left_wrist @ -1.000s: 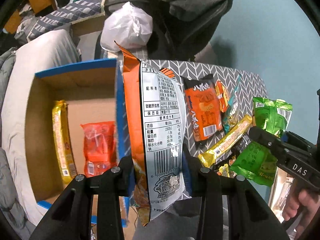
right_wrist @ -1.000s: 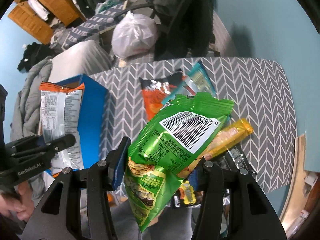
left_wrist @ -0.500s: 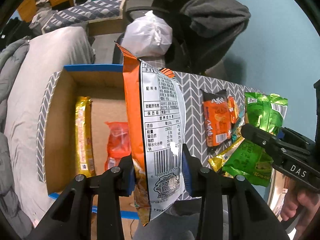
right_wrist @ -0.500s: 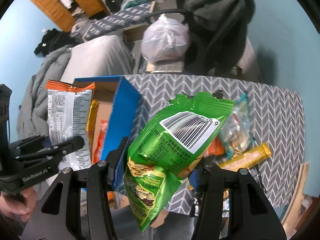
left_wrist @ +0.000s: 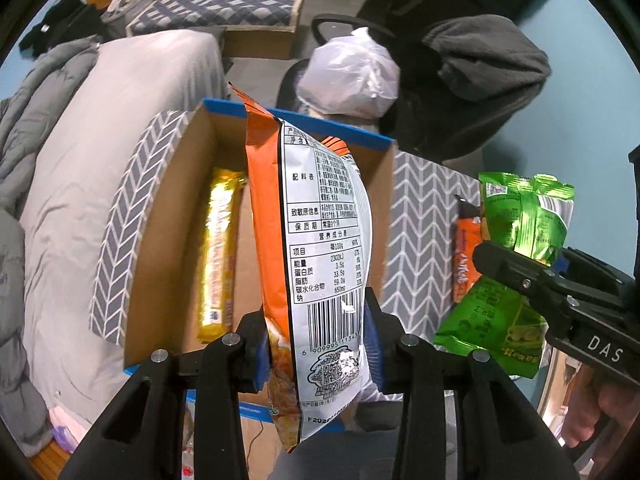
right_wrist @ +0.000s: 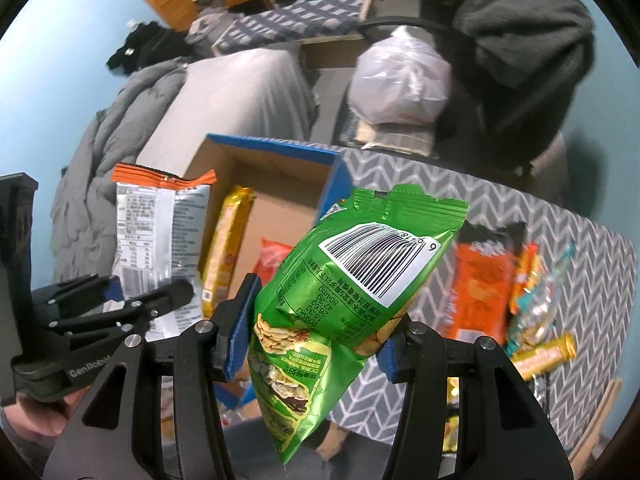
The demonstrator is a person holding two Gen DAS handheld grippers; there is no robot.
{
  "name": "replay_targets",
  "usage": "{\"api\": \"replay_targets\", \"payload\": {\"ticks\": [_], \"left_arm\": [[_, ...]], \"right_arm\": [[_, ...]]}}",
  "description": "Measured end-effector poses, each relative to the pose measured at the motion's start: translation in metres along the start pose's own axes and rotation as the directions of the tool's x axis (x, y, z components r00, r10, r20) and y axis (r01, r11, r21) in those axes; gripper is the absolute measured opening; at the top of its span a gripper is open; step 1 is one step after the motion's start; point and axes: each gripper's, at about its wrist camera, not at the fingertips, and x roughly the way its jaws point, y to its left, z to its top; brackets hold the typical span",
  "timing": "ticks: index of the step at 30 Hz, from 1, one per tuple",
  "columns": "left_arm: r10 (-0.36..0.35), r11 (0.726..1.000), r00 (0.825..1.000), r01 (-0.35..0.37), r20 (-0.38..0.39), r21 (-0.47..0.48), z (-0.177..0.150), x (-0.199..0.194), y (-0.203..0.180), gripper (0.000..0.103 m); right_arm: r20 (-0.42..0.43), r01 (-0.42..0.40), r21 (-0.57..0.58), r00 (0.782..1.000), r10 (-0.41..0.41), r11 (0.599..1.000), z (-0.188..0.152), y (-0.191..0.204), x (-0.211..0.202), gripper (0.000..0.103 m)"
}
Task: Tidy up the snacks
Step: 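Lift both bags and carry them over the box, then open both grippers to drop the bags into the box and withdraw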
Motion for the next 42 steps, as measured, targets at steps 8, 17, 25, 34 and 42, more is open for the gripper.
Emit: {"api": "replay_targets", "payload": {"ticks": [8, 17, 25, 34, 42], "left_arm": [[0.041, 0.998, 0.999, -0.042, -0.013, -0.049, 0.0, 0.008, 0.039, 0.038], [0.058, 0.996, 0.997, -0.062, -0.046, -0.07, -0.005, 0.024, 0.068, 0.039], [0.052, 0.996, 0.994, -0.059, -0.1, -0.067, -0.008, 0.042, 0.079, 0.039], [0.067, 0.992, 0.992, -0.078, -0.107, -0.103, -0.014, 0.043, 0.093, 0.054], [0.079, 0.992, 0.994, -0.087, -0.081, -0.096, -0.011, 0.035, 0.088, 0.067]], "right_arm": [[-0.078, -0.061, -0.067, 0.995, 0.055, 0.996, 0.01, 0.042, 0.041, 0.051], [-0.165, -0.091, -0.1, 0.984, 0.074, 0.991, 0.011, 0.07, 0.081, 0.052], [-0.227, -0.084, -0.093, 0.972, 0.06, 0.992, 0.01, 0.08, 0.104, 0.053], [-0.205, -0.028, -0.075, 0.979, 0.012, 0.997, 0.015, 0.08, 0.103, 0.072], [-0.183, -0.005, -0.075, 0.983, -0.009, 0.997, 0.018, 0.075, 0.089, 0.072]]}}
